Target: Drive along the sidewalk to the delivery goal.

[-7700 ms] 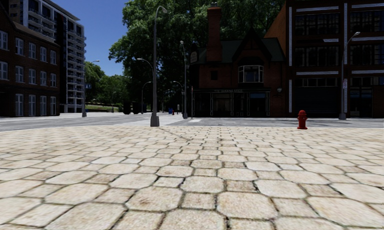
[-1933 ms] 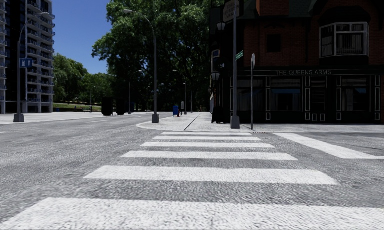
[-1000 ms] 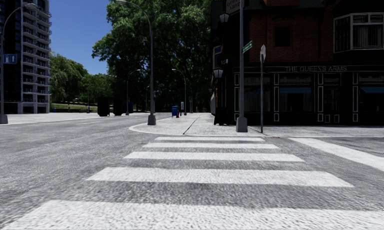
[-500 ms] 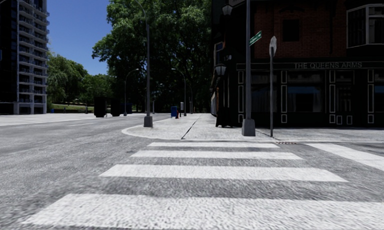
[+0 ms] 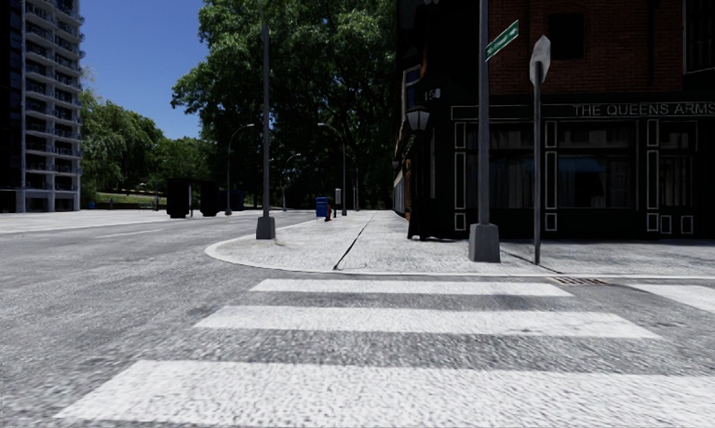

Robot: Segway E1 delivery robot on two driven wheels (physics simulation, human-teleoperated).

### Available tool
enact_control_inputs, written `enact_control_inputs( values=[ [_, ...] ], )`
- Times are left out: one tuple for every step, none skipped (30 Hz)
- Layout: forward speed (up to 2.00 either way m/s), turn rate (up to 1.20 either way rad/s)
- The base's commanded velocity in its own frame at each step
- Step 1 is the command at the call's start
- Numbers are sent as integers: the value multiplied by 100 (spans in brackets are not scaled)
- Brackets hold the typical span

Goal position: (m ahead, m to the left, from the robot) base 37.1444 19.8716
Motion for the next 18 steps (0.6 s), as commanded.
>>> enact_control_inputs(
  values=[
    [200, 0],
    [200, 0],
    [200, 0],
    [200, 0],
    [200, 0],
    [200, 0],
    [200, 0],
    [200, 0],
    [200, 0],
    [200, 0],
    [200, 0],
    [200, 0],
    [200, 0],
    [200, 0],
    [200, 0],
    [200, 0],
    [200, 0],
    [200, 0]
  ],
)
